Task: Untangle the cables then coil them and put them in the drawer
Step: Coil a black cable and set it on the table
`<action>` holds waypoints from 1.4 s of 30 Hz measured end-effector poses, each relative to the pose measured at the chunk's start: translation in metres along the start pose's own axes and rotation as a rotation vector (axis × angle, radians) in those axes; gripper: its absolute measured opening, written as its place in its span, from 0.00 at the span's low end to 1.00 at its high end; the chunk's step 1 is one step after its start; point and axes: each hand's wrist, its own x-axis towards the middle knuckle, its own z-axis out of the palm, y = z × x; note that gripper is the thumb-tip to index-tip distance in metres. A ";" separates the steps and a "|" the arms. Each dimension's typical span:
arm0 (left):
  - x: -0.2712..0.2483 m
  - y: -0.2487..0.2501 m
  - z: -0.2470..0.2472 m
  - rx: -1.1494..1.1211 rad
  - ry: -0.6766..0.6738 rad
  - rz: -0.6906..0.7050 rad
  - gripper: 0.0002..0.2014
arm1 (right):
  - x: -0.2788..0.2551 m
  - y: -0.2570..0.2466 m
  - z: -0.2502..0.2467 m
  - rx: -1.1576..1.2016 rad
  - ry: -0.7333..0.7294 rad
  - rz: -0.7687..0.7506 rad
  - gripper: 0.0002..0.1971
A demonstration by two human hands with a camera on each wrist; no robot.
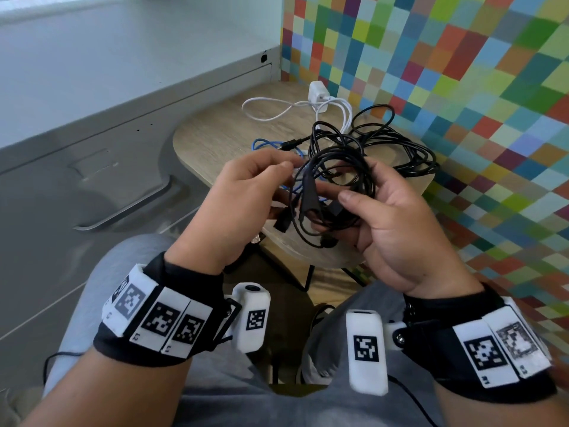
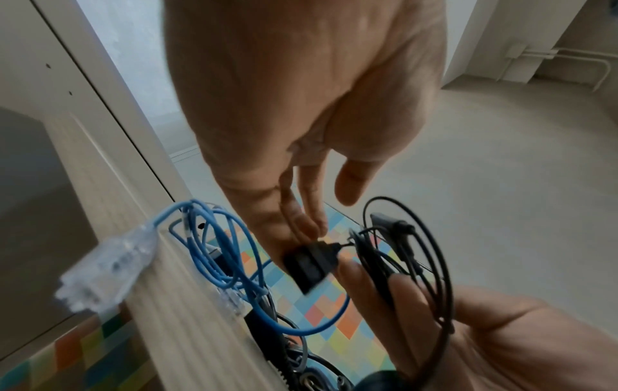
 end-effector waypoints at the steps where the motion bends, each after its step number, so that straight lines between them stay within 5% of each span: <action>1: 0.001 -0.001 0.000 -0.015 -0.019 -0.022 0.13 | 0.001 0.000 -0.001 0.014 0.021 -0.015 0.17; 6: 0.003 -0.008 0.002 0.026 -0.129 -0.084 0.13 | 0.005 0.002 -0.003 -0.038 0.071 -0.114 0.21; 12: 0.003 -0.008 0.001 -0.027 0.031 0.044 0.07 | 0.006 0.006 -0.006 -0.192 0.108 -0.183 0.25; 15: -0.001 -0.003 0.005 -0.147 0.007 0.018 0.13 | 0.006 0.007 -0.005 -0.213 0.099 -0.189 0.25; 20: -0.002 -0.007 0.008 0.087 -0.059 0.119 0.10 | 0.005 0.009 -0.003 -0.268 0.088 -0.224 0.25; 30: -0.005 -0.006 0.011 -0.070 -0.091 0.165 0.10 | 0.001 0.007 0.005 -0.150 0.036 -0.109 0.22; 36: -0.002 -0.008 0.009 0.150 -0.103 0.233 0.11 | -0.003 0.003 0.002 0.009 -0.005 -0.026 0.23; 42: -0.001 -0.013 0.011 0.110 0.037 0.171 0.30 | -0.004 -0.003 0.002 0.105 0.004 -0.013 0.22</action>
